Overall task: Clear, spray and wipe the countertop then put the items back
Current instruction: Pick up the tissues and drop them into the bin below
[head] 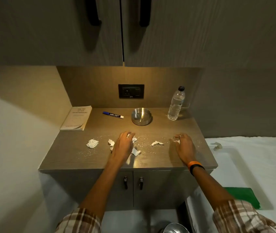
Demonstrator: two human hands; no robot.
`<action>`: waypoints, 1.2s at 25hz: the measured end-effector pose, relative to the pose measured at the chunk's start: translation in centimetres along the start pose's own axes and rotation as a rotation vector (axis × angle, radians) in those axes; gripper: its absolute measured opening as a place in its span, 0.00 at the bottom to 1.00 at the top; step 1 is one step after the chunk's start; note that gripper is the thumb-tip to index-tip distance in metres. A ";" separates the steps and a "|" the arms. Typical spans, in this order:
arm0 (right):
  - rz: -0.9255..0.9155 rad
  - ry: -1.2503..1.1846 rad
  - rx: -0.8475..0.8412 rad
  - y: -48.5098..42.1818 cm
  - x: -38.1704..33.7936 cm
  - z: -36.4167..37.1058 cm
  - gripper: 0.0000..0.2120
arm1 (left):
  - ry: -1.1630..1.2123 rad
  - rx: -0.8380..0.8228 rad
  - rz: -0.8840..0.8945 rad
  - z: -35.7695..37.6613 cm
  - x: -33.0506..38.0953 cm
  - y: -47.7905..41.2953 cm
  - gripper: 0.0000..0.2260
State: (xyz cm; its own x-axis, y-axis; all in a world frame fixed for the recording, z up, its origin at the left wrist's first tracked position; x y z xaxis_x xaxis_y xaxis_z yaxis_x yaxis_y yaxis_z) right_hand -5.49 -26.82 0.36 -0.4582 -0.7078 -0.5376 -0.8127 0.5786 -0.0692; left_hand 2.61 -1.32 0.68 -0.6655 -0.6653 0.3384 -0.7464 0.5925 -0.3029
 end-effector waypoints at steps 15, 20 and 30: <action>-0.093 0.122 -0.161 -2.0 -6.6 5.5 0.08 | 0.096 -0.070 0.006 4.1 -5.1 -4.2 0.10; -0.173 0.288 -0.183 -0.4 -6.3 7.3 0.10 | 0.177 0.129 -0.162 0.9 -7.6 -1.4 0.11; -0.306 0.067 -0.344 3.0 -11.4 9.7 0.07 | 0.232 0.050 -0.266 1.1 -9.8 2.2 0.12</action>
State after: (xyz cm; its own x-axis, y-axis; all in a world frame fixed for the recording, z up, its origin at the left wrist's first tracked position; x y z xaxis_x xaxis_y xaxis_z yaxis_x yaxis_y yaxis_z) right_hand 0.79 -13.08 -1.87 -0.1917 -0.8561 -0.4799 -0.9812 0.1792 0.0722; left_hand 7.48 6.00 -4.32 -0.4350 -0.6691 0.6026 -0.8963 0.3857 -0.2188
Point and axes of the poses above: each hand's wrist, its own y-axis away from the middle knuckle, its own z-axis out of the palm, x = y × z, the point moved 3 cm from there along -y, towards the middle knuckle, and after that the axes turned 12 degrees about z, right-handed, at the moved point
